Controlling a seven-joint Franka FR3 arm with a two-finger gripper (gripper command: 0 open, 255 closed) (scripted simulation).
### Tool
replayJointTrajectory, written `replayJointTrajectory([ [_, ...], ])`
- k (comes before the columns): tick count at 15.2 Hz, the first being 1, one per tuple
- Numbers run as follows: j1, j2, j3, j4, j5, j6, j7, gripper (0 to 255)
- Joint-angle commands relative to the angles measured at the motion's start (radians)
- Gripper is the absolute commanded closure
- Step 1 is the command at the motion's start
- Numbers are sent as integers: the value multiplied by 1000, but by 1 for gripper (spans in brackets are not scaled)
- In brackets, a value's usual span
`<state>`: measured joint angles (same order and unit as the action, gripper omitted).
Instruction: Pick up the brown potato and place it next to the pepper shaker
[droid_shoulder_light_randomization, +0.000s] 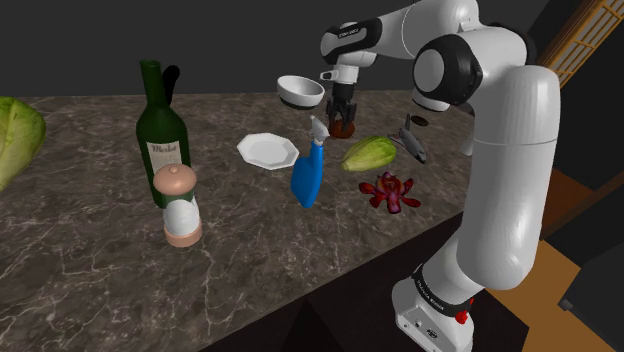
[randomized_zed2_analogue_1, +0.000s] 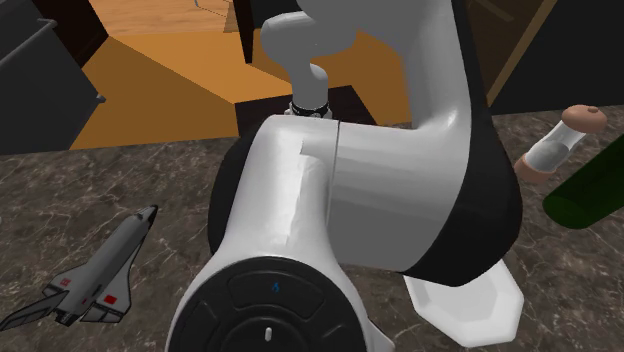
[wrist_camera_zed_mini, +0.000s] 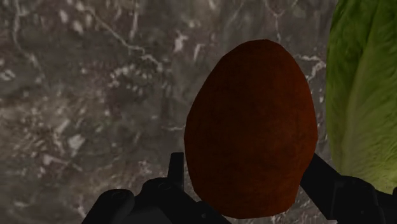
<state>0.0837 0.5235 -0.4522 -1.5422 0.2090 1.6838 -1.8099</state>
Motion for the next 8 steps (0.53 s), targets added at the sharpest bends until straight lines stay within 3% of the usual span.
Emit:
replayJointTrajectory([
  [1,1,-12,-3,8,-5,-19,2,255],
  [8,-1,-38,-9,66,-17,-100,9,255],
])
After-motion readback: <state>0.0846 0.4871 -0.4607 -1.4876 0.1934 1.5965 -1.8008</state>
